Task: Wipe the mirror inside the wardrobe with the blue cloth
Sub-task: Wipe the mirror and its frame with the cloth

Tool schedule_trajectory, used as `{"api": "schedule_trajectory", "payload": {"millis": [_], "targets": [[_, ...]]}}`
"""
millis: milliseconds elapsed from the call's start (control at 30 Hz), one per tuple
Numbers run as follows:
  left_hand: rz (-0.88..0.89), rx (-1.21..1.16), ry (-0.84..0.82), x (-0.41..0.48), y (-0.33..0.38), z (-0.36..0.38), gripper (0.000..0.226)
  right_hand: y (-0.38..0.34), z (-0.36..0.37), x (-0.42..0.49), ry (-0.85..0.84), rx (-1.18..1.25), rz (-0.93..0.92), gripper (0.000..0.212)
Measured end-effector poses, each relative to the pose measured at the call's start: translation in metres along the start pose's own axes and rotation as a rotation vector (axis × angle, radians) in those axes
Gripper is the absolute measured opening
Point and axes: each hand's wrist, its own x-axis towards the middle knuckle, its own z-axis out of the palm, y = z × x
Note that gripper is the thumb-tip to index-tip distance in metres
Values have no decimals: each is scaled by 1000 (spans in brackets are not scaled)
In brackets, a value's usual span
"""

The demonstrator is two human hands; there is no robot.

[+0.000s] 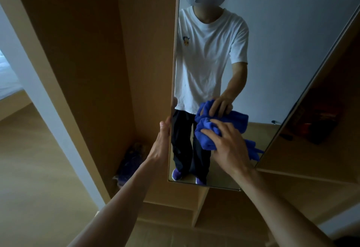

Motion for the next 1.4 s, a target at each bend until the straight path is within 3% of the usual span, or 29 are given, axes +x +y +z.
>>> {"api": "schedule_trajectory", "payload": {"millis": [133, 300, 600, 867, 1000, 1200, 1400], "targets": [[52, 0, -2, 1, -12, 4, 64, 5, 3, -2, 27, -19, -17, 64], [1, 5, 12, 0, -25, 2, 78, 3, 14, -1, 45, -32, -30, 67], [-35, 6, 148, 8, -58, 15, 69, 7, 38, -7, 138, -60, -56, 71], [195, 58, 268, 16, -90, 26, 44, 11, 54, -8, 308, -118, -125, 65], [284, 15, 259, 28, -110, 26, 44, 15, 63, -5, 404, -166, -184, 60], [464, 10, 277, 53, -134, 27, 52, 21, 74, 2, 511, -277, -241, 52], [579, 49, 308, 62, -147, 32, 70, 21, 83, 4, 550, -423, -243, 23]]}}
